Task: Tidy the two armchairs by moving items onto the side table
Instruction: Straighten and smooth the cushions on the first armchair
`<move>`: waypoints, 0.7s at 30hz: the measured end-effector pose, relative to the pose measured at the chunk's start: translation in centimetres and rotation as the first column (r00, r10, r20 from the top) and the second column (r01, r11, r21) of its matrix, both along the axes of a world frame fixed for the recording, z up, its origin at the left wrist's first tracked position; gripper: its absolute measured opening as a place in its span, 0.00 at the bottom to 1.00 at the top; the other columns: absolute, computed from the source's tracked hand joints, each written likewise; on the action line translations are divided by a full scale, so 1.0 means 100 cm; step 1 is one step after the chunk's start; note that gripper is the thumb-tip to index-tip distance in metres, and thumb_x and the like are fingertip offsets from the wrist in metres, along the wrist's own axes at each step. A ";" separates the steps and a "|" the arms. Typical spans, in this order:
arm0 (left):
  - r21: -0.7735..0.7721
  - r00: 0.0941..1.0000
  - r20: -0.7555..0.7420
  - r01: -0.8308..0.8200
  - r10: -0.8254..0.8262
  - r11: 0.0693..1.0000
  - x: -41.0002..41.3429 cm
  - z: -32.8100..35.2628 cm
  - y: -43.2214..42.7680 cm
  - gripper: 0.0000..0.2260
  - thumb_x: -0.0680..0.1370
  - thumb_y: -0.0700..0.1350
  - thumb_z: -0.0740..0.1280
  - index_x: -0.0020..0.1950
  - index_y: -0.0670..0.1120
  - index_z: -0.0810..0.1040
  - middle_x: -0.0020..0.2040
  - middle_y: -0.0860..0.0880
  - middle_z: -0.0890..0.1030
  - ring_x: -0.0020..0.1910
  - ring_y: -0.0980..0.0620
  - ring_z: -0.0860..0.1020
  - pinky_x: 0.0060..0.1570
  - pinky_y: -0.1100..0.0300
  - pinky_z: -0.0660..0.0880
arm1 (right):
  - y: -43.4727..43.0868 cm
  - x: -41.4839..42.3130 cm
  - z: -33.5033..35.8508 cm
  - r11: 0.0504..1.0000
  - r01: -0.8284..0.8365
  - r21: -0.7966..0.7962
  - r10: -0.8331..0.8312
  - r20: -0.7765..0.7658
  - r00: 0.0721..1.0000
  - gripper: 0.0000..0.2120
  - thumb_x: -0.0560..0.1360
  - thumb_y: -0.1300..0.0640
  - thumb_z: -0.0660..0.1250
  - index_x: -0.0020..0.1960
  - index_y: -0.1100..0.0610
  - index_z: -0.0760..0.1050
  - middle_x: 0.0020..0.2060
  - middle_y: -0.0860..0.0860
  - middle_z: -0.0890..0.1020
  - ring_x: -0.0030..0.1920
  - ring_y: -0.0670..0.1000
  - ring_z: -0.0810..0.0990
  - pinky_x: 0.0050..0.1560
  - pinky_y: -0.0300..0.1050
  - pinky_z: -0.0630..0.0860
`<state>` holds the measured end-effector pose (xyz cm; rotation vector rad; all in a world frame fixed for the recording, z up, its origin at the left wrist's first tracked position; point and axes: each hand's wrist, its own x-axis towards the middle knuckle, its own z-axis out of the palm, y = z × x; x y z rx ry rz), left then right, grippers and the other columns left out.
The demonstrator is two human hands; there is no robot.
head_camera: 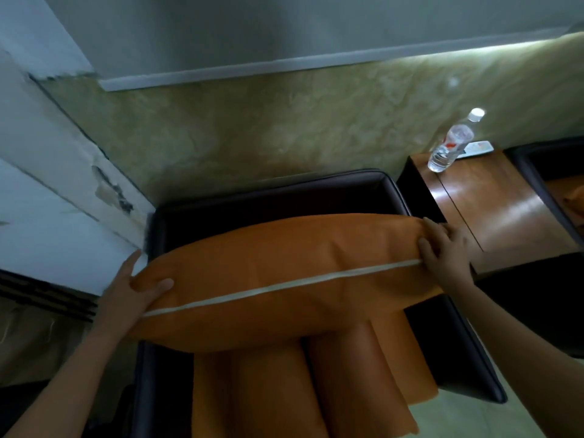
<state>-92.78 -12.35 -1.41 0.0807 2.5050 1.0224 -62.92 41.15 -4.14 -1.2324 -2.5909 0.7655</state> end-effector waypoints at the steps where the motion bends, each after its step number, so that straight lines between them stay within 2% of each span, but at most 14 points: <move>1: -0.028 1.000 -0.025 -0.006 0.005 1.000 -0.009 -0.003 0.005 0.54 0.55 0.77 0.71 0.78 0.67 0.54 0.72 0.40 0.74 0.66 0.38 0.76 0.63 0.41 0.74 | 0.006 -0.008 -0.005 0.999 -0.023 0.025 0.022 0.005 1.000 0.26 0.80 0.41 0.60 0.77 0.45 0.66 0.73 0.58 0.64 0.72 0.65 0.63 0.68 0.66 0.67; 4: -0.093 0.990 -0.139 -0.041 0.028 0.995 -0.033 -0.011 0.019 0.49 0.60 0.75 0.70 0.78 0.62 0.59 0.69 0.43 0.76 0.66 0.38 0.75 0.63 0.40 0.72 | 0.026 -0.035 -0.018 0.995 -0.082 0.050 0.082 0.001 0.997 0.32 0.75 0.33 0.55 0.76 0.43 0.66 0.76 0.56 0.61 0.73 0.65 0.62 0.68 0.68 0.67; 6: -0.091 0.967 -0.253 -0.055 0.031 0.994 -0.045 -0.014 0.027 0.41 0.66 0.70 0.69 0.76 0.55 0.67 0.65 0.46 0.79 0.64 0.40 0.76 0.61 0.44 0.72 | 0.041 -0.049 -0.028 0.991 -0.124 0.048 0.125 -0.015 0.992 0.33 0.74 0.29 0.54 0.76 0.41 0.65 0.78 0.53 0.59 0.75 0.64 0.61 0.69 0.69 0.66; 8: -0.103 0.930 -0.366 -0.033 -0.007 0.994 -0.055 -0.017 0.034 0.32 0.72 0.65 0.67 0.71 0.51 0.74 0.64 0.44 0.79 0.63 0.41 0.76 0.61 0.46 0.71 | 0.054 -0.061 -0.036 0.987 -0.149 0.062 0.150 -0.013 0.989 0.33 0.74 0.29 0.53 0.75 0.40 0.65 0.78 0.53 0.58 0.75 0.63 0.61 0.69 0.70 0.65; 10: -0.115 0.894 -0.448 -0.029 -0.026 0.993 -0.060 -0.025 0.037 0.24 0.74 0.61 0.66 0.68 0.52 0.77 0.64 0.41 0.78 0.63 0.44 0.75 0.66 0.49 0.69 | 0.065 -0.070 -0.044 0.987 -0.136 0.089 0.135 0.011 0.991 0.34 0.74 0.29 0.53 0.75 0.43 0.66 0.78 0.54 0.60 0.75 0.64 0.62 0.69 0.69 0.65; 12: -0.079 0.864 -0.501 -0.090 0.039 0.993 -0.060 -0.040 0.035 0.20 0.75 0.60 0.66 0.65 0.56 0.78 0.64 0.40 0.78 0.62 0.49 0.76 0.69 0.56 0.67 | 0.068 -0.080 -0.053 0.985 -0.118 0.129 0.117 0.016 0.993 0.34 0.74 0.30 0.53 0.74 0.46 0.69 0.78 0.56 0.61 0.74 0.64 0.63 0.71 0.69 0.63; 15: 0.028 0.869 -0.420 -0.277 0.263 0.960 -0.060 -0.070 0.032 0.23 0.77 0.56 0.71 0.71 0.51 0.75 0.70 0.39 0.71 0.68 0.41 0.71 0.71 0.51 0.66 | 0.070 -0.097 -0.064 0.973 -0.121 0.198 0.125 -0.007 0.992 0.33 0.75 0.33 0.54 0.72 0.50 0.73 0.77 0.58 0.65 0.75 0.64 0.64 0.71 0.69 0.59; 17: 0.177 0.876 -0.309 -0.328 0.369 0.928 -0.063 -0.089 0.040 0.24 0.79 0.51 0.71 0.74 0.50 0.71 0.71 0.45 0.70 0.68 0.45 0.71 0.67 0.56 0.68 | 0.075 -0.112 -0.070 0.963 -0.125 0.238 0.133 -0.018 0.991 0.32 0.75 0.35 0.56 0.71 0.51 0.74 0.77 0.57 0.66 0.76 0.63 0.63 0.72 0.70 0.57; 19: 0.303 0.886 -0.205 -0.347 0.416 0.888 -0.068 -0.102 0.052 0.24 0.81 0.51 0.68 0.77 0.54 0.66 0.69 0.51 0.71 0.66 0.50 0.73 0.62 0.58 0.71 | 0.080 -0.128 -0.076 0.967 -0.102 0.233 0.111 -0.024 0.994 0.28 0.75 0.36 0.59 0.71 0.49 0.74 0.78 0.55 0.63 0.78 0.62 0.60 0.73 0.71 0.52; 21: 0.318 0.889 -0.172 -0.358 0.425 0.878 -0.079 -0.113 0.058 0.25 0.81 0.54 0.66 0.78 0.57 0.63 0.71 0.52 0.70 0.65 0.52 0.73 0.62 0.57 0.71 | 0.083 -0.138 -0.085 0.989 -0.003 0.146 0.015 -0.082 0.997 0.28 0.74 0.37 0.62 0.71 0.46 0.71 0.80 0.54 0.59 0.79 0.60 0.55 0.74 0.72 0.48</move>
